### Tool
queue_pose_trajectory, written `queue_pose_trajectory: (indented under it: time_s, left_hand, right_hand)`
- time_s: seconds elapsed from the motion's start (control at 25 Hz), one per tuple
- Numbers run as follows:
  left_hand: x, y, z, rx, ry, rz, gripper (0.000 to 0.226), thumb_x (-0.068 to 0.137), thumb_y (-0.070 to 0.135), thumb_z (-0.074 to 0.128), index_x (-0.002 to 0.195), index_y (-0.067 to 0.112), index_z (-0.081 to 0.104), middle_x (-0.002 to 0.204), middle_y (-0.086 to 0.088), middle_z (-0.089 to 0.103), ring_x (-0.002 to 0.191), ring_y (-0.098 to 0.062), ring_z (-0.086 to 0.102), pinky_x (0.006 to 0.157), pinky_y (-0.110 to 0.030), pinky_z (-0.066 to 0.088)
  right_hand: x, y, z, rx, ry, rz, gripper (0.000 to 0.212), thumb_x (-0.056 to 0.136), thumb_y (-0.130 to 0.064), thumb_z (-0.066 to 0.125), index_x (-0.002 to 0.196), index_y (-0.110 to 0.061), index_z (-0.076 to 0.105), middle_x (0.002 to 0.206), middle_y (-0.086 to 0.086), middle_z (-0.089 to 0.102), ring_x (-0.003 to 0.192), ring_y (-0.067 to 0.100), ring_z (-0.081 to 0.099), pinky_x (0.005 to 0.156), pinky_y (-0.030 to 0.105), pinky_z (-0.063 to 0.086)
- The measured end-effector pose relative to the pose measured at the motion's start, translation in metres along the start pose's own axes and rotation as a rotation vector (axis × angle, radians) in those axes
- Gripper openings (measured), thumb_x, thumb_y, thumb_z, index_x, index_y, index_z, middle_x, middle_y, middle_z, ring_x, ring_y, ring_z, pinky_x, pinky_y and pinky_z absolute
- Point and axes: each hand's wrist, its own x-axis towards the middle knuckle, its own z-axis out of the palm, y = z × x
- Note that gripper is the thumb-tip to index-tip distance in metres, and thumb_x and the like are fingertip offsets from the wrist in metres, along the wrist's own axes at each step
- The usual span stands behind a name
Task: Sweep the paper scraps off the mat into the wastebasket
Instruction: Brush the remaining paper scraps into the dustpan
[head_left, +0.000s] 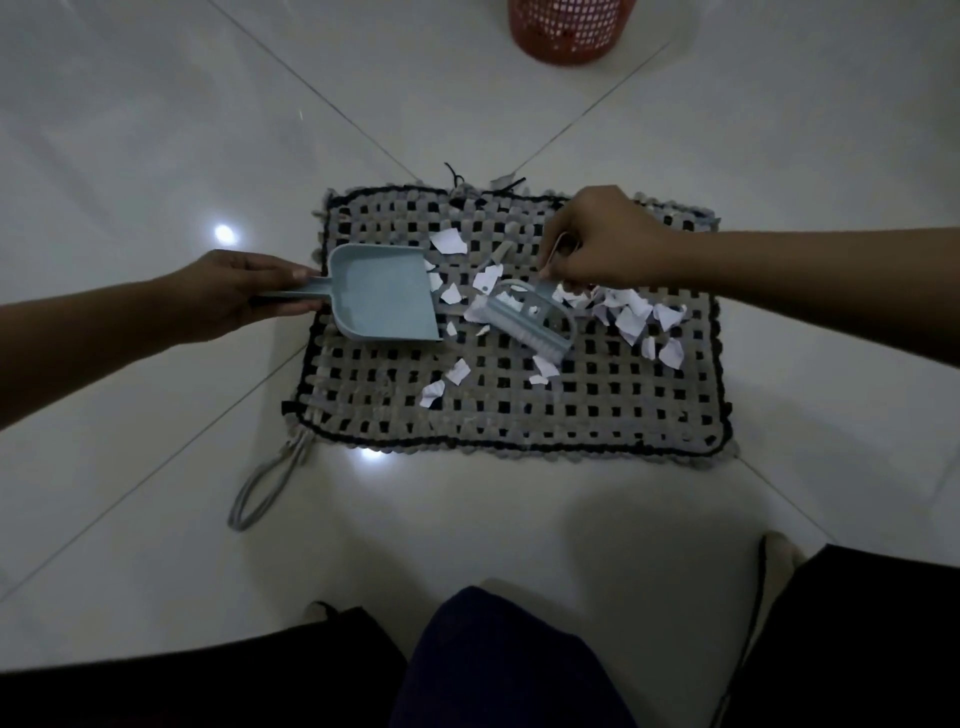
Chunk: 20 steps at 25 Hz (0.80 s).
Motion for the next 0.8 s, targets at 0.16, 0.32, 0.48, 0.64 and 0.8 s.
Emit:
queue_pose_trajectory:
  time_s: [0.16, 0.32, 0.48, 0.64, 0.8]
  left_hand:
    - [0.004, 0.001, -0.017, -0.011, 0.047, -0.006, 0.02, 0.086, 0.006, 0.055, 0.082, 0.003, 0.074, 0.1, -0.012, 0.073, 0.092, -0.024, 0.07, 0.074, -0.023, 0.057]
    - [0.002, -0.003, -0.033, -0.042, 0.099, 0.033, 0.023, 0.087, 0.006, 0.054, 0.078, 0.005, 0.076, 0.094, -0.009, 0.075, 0.091, -0.022, 0.071, 0.074, -0.022, 0.056]
    - [-0.003, -0.005, -0.045, -0.049, 0.125, 0.038, 0.022, 0.087, 0.006, 0.055, 0.079, 0.004, 0.075, 0.094, -0.01, 0.075, 0.092, -0.024, 0.07, 0.078, -0.024, 0.056]
    - [-0.001, -0.006, -0.047, -0.055, 0.14, 0.024, 0.022, 0.087, 0.005, 0.055, 0.078, 0.003, 0.075, 0.093, -0.011, 0.074, 0.091, -0.025, 0.071, 0.074, -0.022, 0.056]
    - [0.0, -0.002, -0.04, -0.051, 0.114, 0.001, 0.019, 0.082, 0.007, 0.058, 0.075, 0.005, 0.076, 0.091, -0.01, 0.075, 0.089, -0.023, 0.071, 0.074, -0.022, 0.057]
  right_hand:
    - [-0.002, -0.042, 0.036, 0.173, -0.131, -0.064, 0.01, 0.082, -0.002, 0.065, 0.088, 0.001, 0.073, 0.078, 0.014, 0.074, 0.058, 0.014, 0.07, 0.05, 0.015, 0.056]
    - [0.001, -0.056, 0.075, 0.145, -0.15, -0.097, 0.014, 0.08, 0.003, 0.06, 0.085, 0.003, 0.073, 0.079, 0.017, 0.074, 0.054, 0.014, 0.068, 0.053, 0.018, 0.055]
    - [0.024, -0.034, 0.051, 0.011, -0.01, 0.005, 0.015, 0.077, 0.003, 0.061, 0.086, 0.004, 0.074, 0.073, 0.013, 0.07, 0.039, -0.006, 0.055, 0.041, 0.003, 0.044]
    - [0.029, -0.023, 0.01, -0.111, 0.111, 0.049, 0.016, 0.076, 0.003, 0.062, 0.086, 0.003, 0.074, 0.074, 0.012, 0.069, 0.043, 0.002, 0.05, 0.049, 0.011, 0.051]
    - [0.012, -0.048, 0.02, 0.052, -0.167, -0.09, 0.01, 0.081, -0.004, 0.066, 0.088, -0.003, 0.073, 0.073, 0.008, 0.071, 0.047, 0.002, 0.064, 0.046, 0.009, 0.051]
